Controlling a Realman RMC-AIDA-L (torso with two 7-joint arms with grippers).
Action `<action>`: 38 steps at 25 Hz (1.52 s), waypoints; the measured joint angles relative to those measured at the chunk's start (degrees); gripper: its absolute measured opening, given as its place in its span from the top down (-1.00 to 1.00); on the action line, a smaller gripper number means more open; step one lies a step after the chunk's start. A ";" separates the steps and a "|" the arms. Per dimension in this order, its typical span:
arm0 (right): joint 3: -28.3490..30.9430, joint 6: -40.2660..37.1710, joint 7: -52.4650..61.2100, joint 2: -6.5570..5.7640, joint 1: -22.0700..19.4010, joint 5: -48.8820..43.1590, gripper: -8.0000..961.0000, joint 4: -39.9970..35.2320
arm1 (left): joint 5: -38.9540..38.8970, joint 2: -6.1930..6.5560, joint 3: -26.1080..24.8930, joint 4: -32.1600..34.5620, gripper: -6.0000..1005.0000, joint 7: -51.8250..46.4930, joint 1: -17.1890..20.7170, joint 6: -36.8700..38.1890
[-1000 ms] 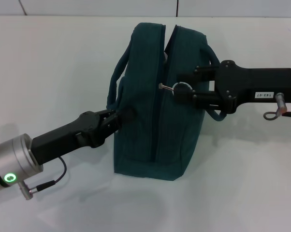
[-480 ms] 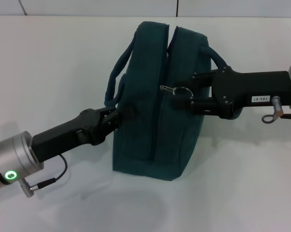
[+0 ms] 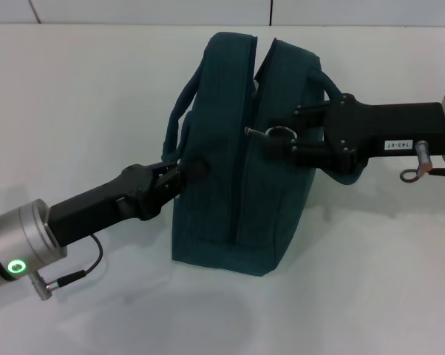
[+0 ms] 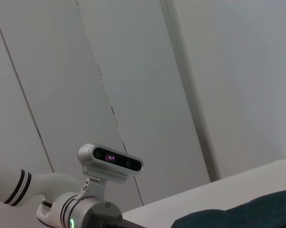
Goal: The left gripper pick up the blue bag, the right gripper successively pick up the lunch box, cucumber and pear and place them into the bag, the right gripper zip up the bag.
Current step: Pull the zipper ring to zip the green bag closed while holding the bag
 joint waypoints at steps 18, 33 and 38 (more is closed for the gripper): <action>0.02 0.30 -1.64 0.37 -1.85 -0.11 0.21 -4.66 | -0.09 0.00 0.01 0.00 0.89 -0.11 0.20 -0.08; -0.43 0.19 -1.49 0.47 -1.87 -0.14 0.20 -4.64 | -0.09 0.00 0.01 0.00 0.89 -0.32 0.44 -0.08; -0.02 0.30 0.56 0.47 -1.73 0.28 0.19 -3.80 | -0.09 -0.05 0.00 0.00 0.89 -0.34 0.36 -0.08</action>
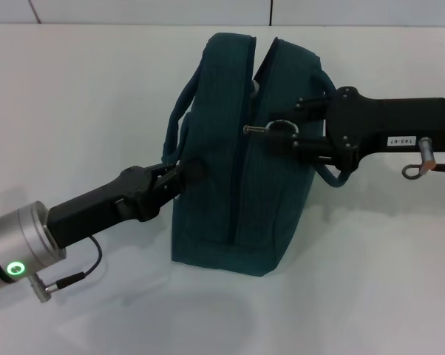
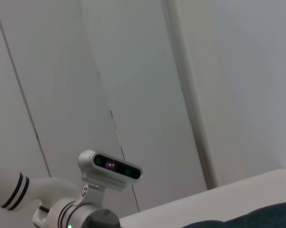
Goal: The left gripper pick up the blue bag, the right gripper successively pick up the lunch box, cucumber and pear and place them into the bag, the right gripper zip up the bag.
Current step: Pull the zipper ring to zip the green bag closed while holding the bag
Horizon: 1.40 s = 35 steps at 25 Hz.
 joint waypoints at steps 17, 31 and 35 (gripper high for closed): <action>0.03 0.53 5.47 -0.52 1.14 -0.28 -0.19 1.30 | 0.00 -0.05 0.00 0.00 0.89 0.01 0.04 0.00; -0.26 0.63 7.28 -0.86 1.68 -0.50 -0.10 1.28 | 0.00 -0.04 0.00 0.00 0.89 0.01 0.08 0.05; -0.32 0.58 8.07 -0.57 2.06 -2.53 0.00 0.79 | 0.01 -0.04 0.00 0.00 0.89 0.01 0.03 0.08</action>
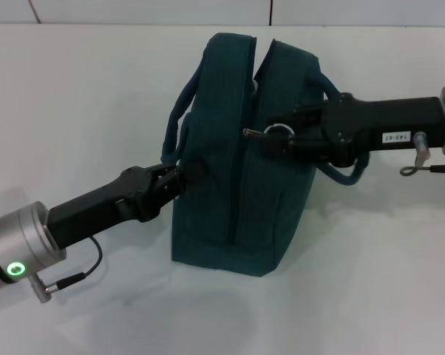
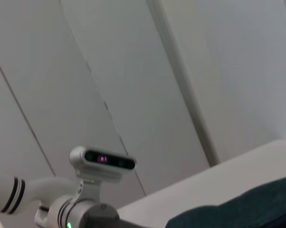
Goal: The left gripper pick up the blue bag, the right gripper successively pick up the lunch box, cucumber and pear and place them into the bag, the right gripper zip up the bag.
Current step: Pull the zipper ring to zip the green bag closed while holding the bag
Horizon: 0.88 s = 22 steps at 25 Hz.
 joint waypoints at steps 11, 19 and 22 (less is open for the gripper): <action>0.39 0.09 0.59 0.18 0.92 -1.70 0.26 -0.27 | 0.00 0.00 0.00 0.00 0.89 0.23 -0.13 0.00; 3.63 -0.21 -0.27 0.30 0.49 -1.54 0.66 -0.39 | 0.00 0.00 0.00 0.00 0.89 0.19 -0.23 -0.04; 4.28 -0.55 -0.50 0.25 0.43 -1.31 0.72 -0.39 | 0.00 0.00 0.00 0.00 0.89 0.06 -0.22 -0.06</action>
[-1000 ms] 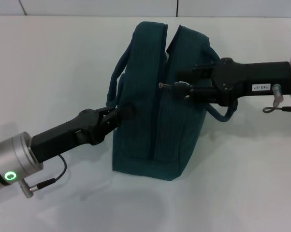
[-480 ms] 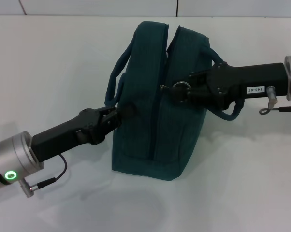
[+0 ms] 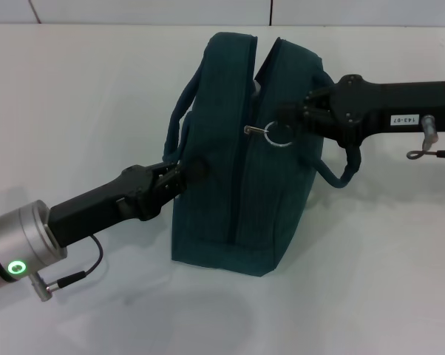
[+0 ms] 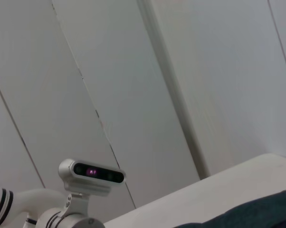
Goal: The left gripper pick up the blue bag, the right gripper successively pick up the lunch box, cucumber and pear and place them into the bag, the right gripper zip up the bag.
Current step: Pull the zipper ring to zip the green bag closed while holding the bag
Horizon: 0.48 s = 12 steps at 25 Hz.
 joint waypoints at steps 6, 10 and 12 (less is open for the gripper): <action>0.54 -0.19 0.04 0.06 -0.11 0.11 0.83 0.00 | 0.00 0.00 0.00 0.00 0.89 -0.02 -0.13 -0.02; 1.90 -0.91 0.05 0.14 -0.13 0.18 0.89 0.35 | 0.00 0.03 0.00 0.00 0.89 -0.03 -0.17 -0.02; 3.90 -2.05 0.12 0.21 -0.14 0.25 0.93 0.66 | 0.00 0.04 0.00 0.00 0.89 -0.04 -0.18 -0.02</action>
